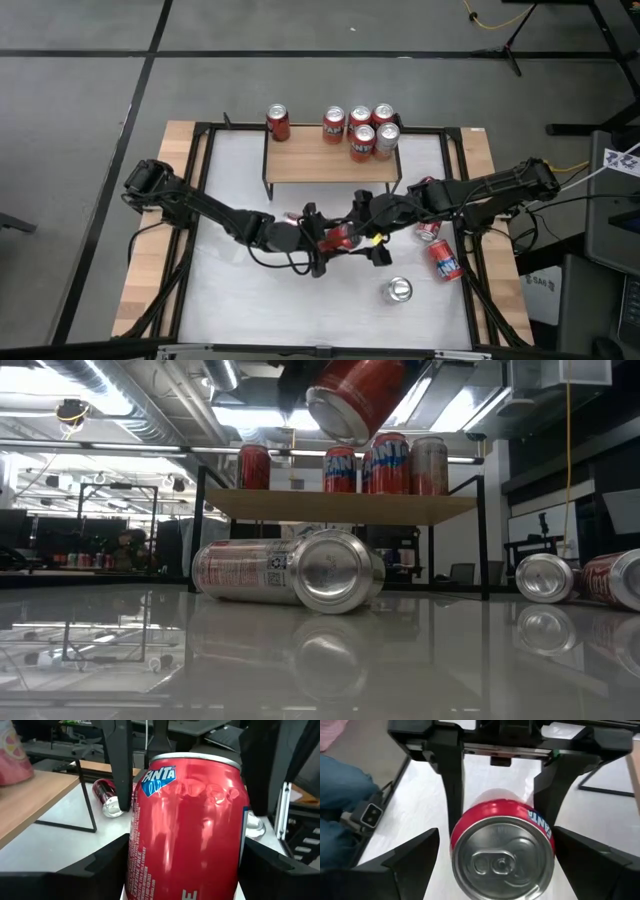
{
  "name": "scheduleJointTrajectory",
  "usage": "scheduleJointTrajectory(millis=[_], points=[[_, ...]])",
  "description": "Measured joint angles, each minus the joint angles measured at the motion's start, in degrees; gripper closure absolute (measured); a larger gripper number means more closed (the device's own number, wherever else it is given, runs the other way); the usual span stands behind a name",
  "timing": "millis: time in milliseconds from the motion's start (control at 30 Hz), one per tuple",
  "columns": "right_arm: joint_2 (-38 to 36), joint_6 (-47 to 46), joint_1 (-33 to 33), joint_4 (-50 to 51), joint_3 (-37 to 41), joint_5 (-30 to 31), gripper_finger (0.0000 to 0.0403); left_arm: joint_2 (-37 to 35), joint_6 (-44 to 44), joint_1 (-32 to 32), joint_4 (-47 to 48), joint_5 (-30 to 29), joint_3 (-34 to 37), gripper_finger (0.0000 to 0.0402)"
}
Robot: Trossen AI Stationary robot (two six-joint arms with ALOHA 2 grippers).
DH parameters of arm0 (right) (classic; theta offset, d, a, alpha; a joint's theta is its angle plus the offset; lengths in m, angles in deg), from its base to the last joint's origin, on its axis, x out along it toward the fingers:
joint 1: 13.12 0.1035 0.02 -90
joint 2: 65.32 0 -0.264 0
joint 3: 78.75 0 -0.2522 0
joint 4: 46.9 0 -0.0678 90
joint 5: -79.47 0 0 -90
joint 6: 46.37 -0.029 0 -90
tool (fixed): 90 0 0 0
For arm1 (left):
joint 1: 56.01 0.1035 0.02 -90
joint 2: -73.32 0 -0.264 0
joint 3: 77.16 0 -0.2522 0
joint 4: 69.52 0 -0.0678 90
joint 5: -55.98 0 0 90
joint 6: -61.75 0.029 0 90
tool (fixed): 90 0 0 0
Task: Place canned beverage on shelf
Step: Put the orange soda can aligned with the other soda can on the shelf
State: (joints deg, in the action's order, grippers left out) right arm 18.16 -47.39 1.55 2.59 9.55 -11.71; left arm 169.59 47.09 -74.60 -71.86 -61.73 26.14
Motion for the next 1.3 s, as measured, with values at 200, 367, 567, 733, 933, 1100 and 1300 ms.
scheduleJointTrajectory(millis=[200,367,567,733,933,1100,1300], points=[[0.0,0.0,0.0,0.1,0.0,1.7,0.0033,0.0,-3.0,1.0,-0.1,0.5,0.0,0.0115],[0.0,0.1,0.0,0.1,0.0,1.8,0.0063,0.0,-2.9,1.2,-0.1,1.7,0.0,0.0115],[0.0,0.1,0.0,0.4,0.0,1.8,0.0121,0.0,-2.9,1.3,-0.1,1.8,0.0,0.0115],[0.0,0.1,0.0,0.4,0.0,1.7,0.0122,0.0,-2.9,1.3,-0.1,1.8,0.0,0.0115],[0.0,0.1,0.0,0.4,0.0,1.7,0.0115,0.0,-2.8,1.3,-0.1,1.8,0.0,0.0111],[0.0,0.1,0.0,0.4,0.0,1.7,0.0128,0.0,-2.8,1.3,0.1,1.7,0.0,0.0091],[0.0,0.0,-0.1,0.5,0.0,1.8,0.0125,0.0,-2.8,1.3,1.0,1.7,0.0,0.0072]])
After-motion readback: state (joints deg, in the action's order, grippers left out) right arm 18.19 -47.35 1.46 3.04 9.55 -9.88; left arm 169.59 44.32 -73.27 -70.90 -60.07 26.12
